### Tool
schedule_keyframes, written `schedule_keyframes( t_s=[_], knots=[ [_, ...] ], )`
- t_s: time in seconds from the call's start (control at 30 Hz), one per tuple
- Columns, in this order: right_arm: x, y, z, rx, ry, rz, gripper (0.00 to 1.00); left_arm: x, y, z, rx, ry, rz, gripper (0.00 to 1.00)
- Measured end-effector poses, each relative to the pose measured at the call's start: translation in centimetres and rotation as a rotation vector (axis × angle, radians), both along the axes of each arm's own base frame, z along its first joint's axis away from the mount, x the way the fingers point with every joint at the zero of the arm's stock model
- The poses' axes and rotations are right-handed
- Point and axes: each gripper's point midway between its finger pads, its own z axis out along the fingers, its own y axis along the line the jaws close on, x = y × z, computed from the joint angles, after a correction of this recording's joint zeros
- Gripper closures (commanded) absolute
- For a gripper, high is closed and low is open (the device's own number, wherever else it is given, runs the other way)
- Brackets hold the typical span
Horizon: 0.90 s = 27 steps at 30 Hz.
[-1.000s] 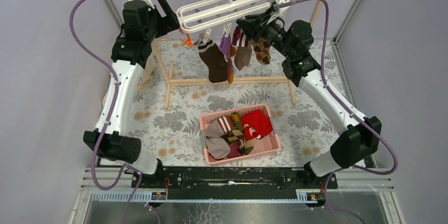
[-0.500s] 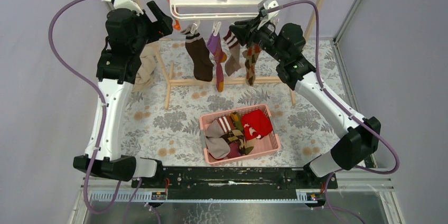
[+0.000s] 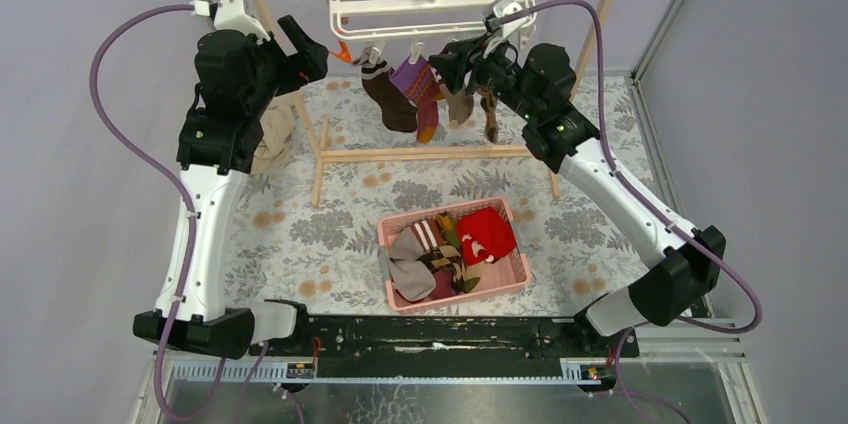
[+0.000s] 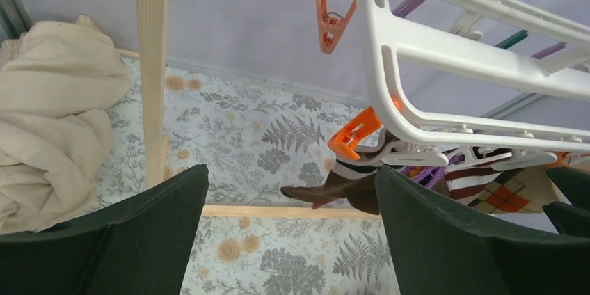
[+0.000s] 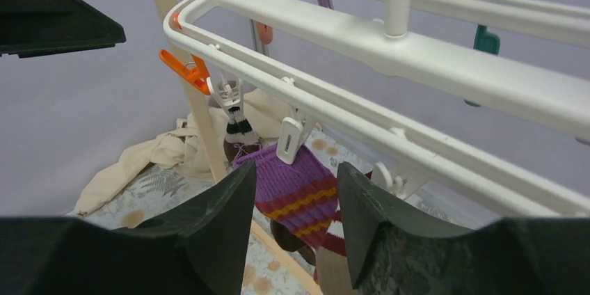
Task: Remove the socks clipped to the hanger
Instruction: Adjust the hanger on the clothesline.
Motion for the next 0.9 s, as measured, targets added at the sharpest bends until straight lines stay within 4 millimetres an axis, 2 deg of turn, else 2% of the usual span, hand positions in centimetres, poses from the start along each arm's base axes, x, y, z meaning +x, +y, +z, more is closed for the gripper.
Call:
schedule_keyframes(
  t_s=[0.17, 0.27, 0.33, 0.47, 0.53, 0.6, 0.8, 0.87, 0.9],
  knots=[
    [-2.0, -1.9, 0.0, -0.017, 0.063, -0.033, 0.42, -1.0, -0.4, -0.4, -0.012, 0.009, -0.024, 0.02],
    [-4.3, -4.3, 1.0, -0.01, 0.074, -0.078, 0.39, -2.8, -0.5, -0.1, -0.022, 0.002, -0.04, 0.01],
    [-6.1, -6.3, 1.5, 0.002, 0.079, -0.121, 0.33, -4.2, -0.7, 0.4, -0.031, -0.014, -0.055, 0.01],
    [-8.3, -9.8, 1.0, 0.021, 0.103, -0.218, 0.23, -7.6, -1.2, 1.8, -0.06, -0.06, -0.101, 0.01],
    [-8.4, -11.1, -0.8, 0.022, 0.137, -0.258, 0.2, -9.0, -1.5, 2.2, -0.075, -0.077, -0.127, 0.01],
    [-7.9, -12.1, -3.4, 0.01, 0.185, -0.292, 0.2, -10.4, -1.9, 2.2, -0.088, -0.084, -0.154, 0.01],
    [-4.6, -14.0, -13.7, -0.037, 0.383, -0.35, 0.2, -13.1, -2.7, 0.7, -0.112, -0.053, -0.212, 0.01],
    [-3.4, -14.6, -16.1, -0.027, 0.438, -0.351, 0.23, -13.5, -2.9, -0.2, -0.118, -0.037, -0.224, 0.01],
    [-2.9, -14.7, -16.7, -0.019, 0.45, -0.346, 0.24, -13.6, -3.0, -0.7, -0.122, -0.027, -0.228, 0.01]
  ],
)
